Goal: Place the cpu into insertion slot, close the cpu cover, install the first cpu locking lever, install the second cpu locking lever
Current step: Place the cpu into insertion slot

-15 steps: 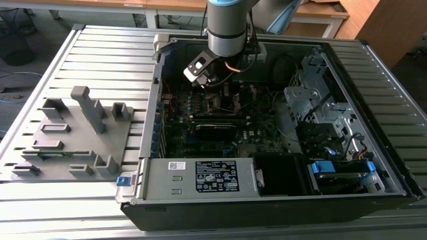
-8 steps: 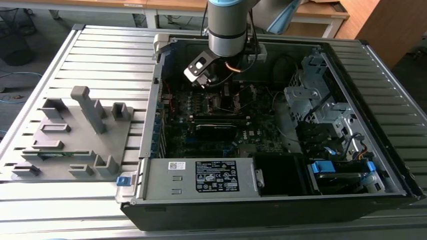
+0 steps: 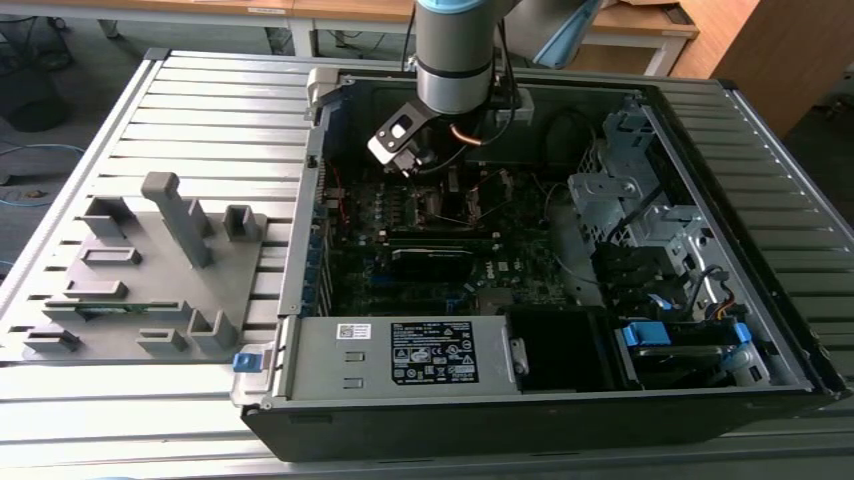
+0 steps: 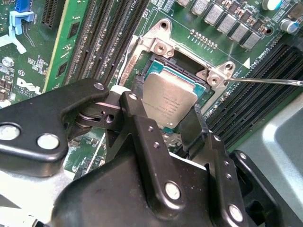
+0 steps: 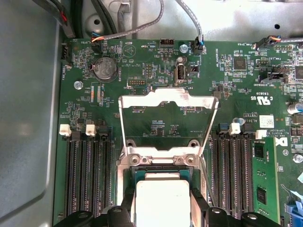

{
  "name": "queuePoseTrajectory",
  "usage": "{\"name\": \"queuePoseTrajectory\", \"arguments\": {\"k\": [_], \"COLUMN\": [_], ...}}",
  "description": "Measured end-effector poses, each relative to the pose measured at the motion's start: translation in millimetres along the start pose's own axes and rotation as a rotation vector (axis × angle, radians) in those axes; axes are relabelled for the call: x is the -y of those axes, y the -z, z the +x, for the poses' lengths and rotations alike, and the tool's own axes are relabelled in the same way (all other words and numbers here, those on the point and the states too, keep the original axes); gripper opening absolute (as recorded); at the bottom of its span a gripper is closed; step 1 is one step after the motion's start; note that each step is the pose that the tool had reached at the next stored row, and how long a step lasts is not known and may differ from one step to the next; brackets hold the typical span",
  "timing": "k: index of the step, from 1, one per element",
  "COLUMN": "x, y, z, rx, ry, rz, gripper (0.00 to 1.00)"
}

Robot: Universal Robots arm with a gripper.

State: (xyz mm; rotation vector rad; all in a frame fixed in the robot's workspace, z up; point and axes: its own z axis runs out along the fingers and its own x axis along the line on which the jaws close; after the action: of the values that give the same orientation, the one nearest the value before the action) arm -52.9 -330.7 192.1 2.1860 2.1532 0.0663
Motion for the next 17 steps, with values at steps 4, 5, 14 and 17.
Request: {"name": "queuePoseTrajectory", "arguments": {"k": [4,5,14,17], "x": [0.0,0.0,0.1,0.1], "y": [-0.5,-0.7,-0.8,-0.8], "z": [0.0,0.0,0.0,0.2], "rx": [0.0002,0.0000,-0.0001,-0.0001], "ry": [0.000,0.000,0.000,0.000], "rz": [0.0001,0.0000,-0.0002,-0.0002], "gripper": [0.54,0.54,0.54,0.54]}}
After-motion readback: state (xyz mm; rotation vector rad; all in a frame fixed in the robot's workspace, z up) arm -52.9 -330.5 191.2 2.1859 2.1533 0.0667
